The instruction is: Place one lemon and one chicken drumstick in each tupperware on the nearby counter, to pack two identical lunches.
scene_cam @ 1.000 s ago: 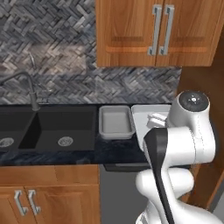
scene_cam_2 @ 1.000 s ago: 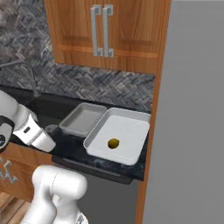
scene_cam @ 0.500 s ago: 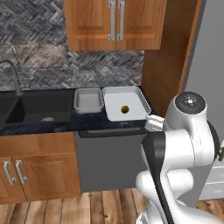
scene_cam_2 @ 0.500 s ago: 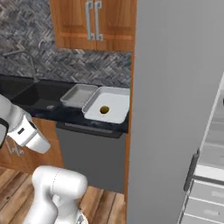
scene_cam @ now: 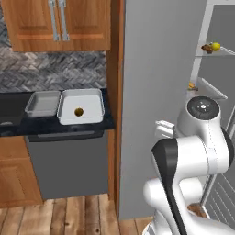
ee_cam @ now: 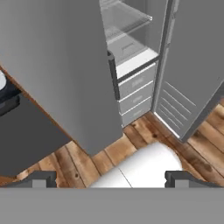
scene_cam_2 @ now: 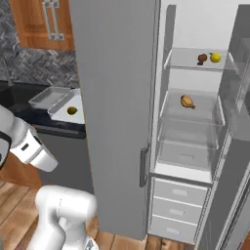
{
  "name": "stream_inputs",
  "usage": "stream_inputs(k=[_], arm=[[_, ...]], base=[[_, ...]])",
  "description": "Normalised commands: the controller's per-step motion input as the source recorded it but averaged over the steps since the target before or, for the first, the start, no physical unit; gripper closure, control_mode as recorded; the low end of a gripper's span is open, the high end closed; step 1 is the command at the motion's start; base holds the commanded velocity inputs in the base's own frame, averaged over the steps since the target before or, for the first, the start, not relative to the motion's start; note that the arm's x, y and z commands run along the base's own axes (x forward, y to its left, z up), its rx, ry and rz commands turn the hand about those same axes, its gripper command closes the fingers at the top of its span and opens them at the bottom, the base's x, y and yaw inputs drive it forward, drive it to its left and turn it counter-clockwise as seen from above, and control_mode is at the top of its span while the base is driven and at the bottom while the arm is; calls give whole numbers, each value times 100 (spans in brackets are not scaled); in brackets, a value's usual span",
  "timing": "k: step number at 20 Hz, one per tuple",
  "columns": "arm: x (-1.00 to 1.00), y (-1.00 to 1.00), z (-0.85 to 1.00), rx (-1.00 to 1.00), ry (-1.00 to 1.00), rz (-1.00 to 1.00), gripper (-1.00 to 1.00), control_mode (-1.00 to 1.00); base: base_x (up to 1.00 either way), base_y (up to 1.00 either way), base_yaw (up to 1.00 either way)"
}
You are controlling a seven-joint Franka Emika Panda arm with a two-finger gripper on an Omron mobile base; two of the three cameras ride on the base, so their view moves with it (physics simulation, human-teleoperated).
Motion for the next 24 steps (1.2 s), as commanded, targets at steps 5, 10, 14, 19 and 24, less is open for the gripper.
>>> stream_inputs(k=[5,10,14,19,24], arm=[[0,0,0,0,0,0,-100,100],[0,0,0,0,0,0,-100,100],[0,0,0,0,0,0,-100,100],[0,0,0,0,0,0,-100,100],[0,0,0,0,0,0,-100,100]], base=[[71,-100,11],[77,-77,5],[25,-40,6],[0,-37,3],[0,-45,4]])
